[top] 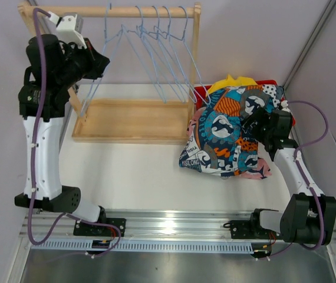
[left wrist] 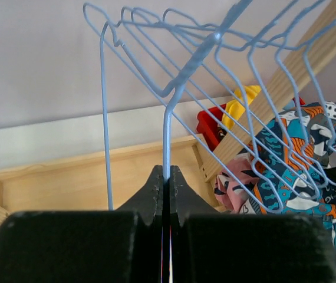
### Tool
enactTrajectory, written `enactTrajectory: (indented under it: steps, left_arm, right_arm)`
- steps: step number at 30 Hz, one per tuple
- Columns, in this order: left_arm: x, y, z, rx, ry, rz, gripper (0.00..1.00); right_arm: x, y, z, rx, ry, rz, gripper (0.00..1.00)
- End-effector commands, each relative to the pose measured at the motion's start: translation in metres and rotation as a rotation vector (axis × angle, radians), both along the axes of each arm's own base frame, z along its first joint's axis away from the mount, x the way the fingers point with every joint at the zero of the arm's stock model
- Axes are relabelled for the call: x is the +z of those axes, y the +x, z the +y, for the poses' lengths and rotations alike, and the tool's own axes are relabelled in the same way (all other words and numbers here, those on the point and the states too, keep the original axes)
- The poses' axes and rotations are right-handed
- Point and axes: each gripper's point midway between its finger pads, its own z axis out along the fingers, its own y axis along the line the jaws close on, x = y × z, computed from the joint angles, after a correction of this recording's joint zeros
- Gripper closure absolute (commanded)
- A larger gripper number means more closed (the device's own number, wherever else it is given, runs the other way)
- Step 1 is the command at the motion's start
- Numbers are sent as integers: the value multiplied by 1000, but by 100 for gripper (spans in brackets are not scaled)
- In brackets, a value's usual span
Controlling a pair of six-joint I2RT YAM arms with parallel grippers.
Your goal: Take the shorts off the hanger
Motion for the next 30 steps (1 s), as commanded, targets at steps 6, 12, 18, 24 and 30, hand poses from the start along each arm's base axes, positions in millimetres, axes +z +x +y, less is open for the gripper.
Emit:
enactTrajectory:
  steps: [6,12,18,24,30]
  left_arm:
    - [7,45,3,69,-85,-62,100]
    - [10,66,3,96,-117,-71,100]
    - [-8,91,-1,96,-128,-19,100]
    - [-24,96,0,114,-128,23,93]
    - [-31,71,4,113,-116,32,44]
  right_arm:
    - [14,-1,6,43,-20,-85,0]
    - [6,-6,7,57,-22,-73,1]
    - [-1,-13,8,62,-23,-57,0]
    - [3,-21,7,68,-38,-53,1]
    - [60,-8,-6,59,-124,-109,1]
